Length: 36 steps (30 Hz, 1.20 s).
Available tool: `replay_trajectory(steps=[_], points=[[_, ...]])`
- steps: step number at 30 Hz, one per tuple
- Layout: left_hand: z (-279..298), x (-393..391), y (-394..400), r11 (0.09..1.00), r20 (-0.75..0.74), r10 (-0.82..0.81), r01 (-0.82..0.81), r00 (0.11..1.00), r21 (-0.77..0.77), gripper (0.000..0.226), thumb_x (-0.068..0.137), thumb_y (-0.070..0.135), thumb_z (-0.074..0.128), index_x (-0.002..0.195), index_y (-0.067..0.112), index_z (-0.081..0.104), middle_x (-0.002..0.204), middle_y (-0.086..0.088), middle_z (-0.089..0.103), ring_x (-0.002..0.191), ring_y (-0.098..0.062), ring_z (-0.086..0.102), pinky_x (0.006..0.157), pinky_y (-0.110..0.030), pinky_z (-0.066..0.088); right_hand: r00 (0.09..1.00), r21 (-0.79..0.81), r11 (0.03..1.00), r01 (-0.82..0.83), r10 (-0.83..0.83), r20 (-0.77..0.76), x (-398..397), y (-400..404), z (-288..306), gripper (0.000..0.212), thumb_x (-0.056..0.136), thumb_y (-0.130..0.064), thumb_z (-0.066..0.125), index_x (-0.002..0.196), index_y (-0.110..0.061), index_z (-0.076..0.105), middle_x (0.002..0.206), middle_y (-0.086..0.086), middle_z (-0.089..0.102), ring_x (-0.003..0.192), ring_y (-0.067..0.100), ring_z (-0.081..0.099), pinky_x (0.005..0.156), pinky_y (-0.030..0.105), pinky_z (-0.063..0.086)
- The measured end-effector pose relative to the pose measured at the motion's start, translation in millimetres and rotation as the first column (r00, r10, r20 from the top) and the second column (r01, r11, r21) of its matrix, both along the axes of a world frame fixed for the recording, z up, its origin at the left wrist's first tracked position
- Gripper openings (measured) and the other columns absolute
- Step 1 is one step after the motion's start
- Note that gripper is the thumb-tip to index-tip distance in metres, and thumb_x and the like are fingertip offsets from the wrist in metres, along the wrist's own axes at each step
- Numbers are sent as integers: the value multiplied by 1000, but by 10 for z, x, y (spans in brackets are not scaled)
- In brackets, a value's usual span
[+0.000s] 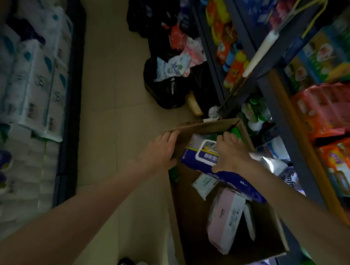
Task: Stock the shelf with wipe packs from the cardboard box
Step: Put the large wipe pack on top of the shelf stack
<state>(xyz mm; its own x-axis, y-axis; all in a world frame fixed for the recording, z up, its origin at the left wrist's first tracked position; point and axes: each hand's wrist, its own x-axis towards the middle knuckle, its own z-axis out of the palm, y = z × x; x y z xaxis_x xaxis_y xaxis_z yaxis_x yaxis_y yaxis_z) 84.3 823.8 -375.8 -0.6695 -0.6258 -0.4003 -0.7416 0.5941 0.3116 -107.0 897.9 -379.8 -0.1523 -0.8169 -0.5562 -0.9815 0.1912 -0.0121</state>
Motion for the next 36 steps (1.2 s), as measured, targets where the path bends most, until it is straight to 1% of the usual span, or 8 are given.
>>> replay_trajectory(steps=[5, 8, 13, 17, 24, 28, 31, 36], points=[[439, 491, 27, 968, 40, -68, 76, 997, -240, 92, 82, 44, 61, 148, 18, 3, 152, 0, 18, 138, -20, 21, 106, -34, 28, 950, -217, 925, -311, 299, -89, 661, -198, 833, 77, 63, -42, 75, 119, -9, 35, 121, 9, 35, 114, 28, 35, 90, 36, 31], [759, 1030, 63, 895, -146, 41, -101, 988, -435, 94, 73, 47, 67, 146, 19, 14, 149, -8, 29, 137, -24, 31, 105, -39, 31, 893, -341, 827, -447, 430, -131, 1187, -364, 1348, 75, 61, -43, 75, 118, -11, 37, 119, 7, 34, 111, 25, 33, 87, 35, 30], [1576, 2332, 196, 682, -203, 21, -162, 979, -713, 96, 46, 64, 71, 121, 10, 47, 115, -9, 62, 105, -26, 62, 95, -44, 43, 696, -500, 503, -705, 628, -348, 2466, -362, 2257, 74, 65, -40, 70, 124, -9, 37, 122, 8, 36, 112, 26, 35, 90, 37, 29], [2462, 3546, 428, 501, -162, 178, -231, 971, -834, 82, 37, 55, 78, 103, 11, 60, 94, -5, 62, 84, -25, 65, 86, -39, 29, 599, -578, 282, -766, 638, -483, 3601, -335, 2958, 75, 48, -45, 76, 108, -8, 49, 109, 10, 47, 100, 28, 44, 79, 38, 37], [4217, 5283, 1036, -104, -273, 345, -252, 898, -962, 82, 39, 54, 74, 105, 11, 52, 100, -9, 60, 93, -29, 56, 88, -41, 32, 546, -760, -359, -542, 537, -643, 5373, -247, 4510, 89, 27, -46, 83, 100, -5, 53, 92, 14, 54, 82, 31, 50, 65, 36, 44], [5094, 5930, 1441, -400, -306, 340, -158, 889, -903, 76, 46, 40, 80, 109, 14, 46, 112, -10, 57, 104, -27, 39, 95, -42, 29, 586, -766, -594, -246, 538, -605, 6128, -169, 5189, 94, 36, -37, 90, 108, -1, 42, 99, 18, 45, 87, 31, 36, 69, 40, 35], [5554, 6358, 1728, -512, -274, 397, -36, 876, -858, 71, 56, 37, 79, 112, 16, 42, 119, -12, 55, 111, -26, 34, 99, -45, 34, 555, -713, -695, -97, 557, -618, 6703, -170, 5572, 91, 43, -33, 88, 113, -2, 38, 106, 14, 34, 92, 31, 34, 73, 42, 35], [6090, 7025, 2130, -540, -231, 575, 152, 785, -827, 66, 63, 40, 73, 113, 13, 40, 127, -14, 52, 116, -28, 36, 101, -49, 35, 488, -603, -792, 91, 564, -666, 7667, -135, 6133, 85, 53, -38, 83, 115, -4, 36, 108, 17, 40, 93, 30, 33, 75, 40, 31]])
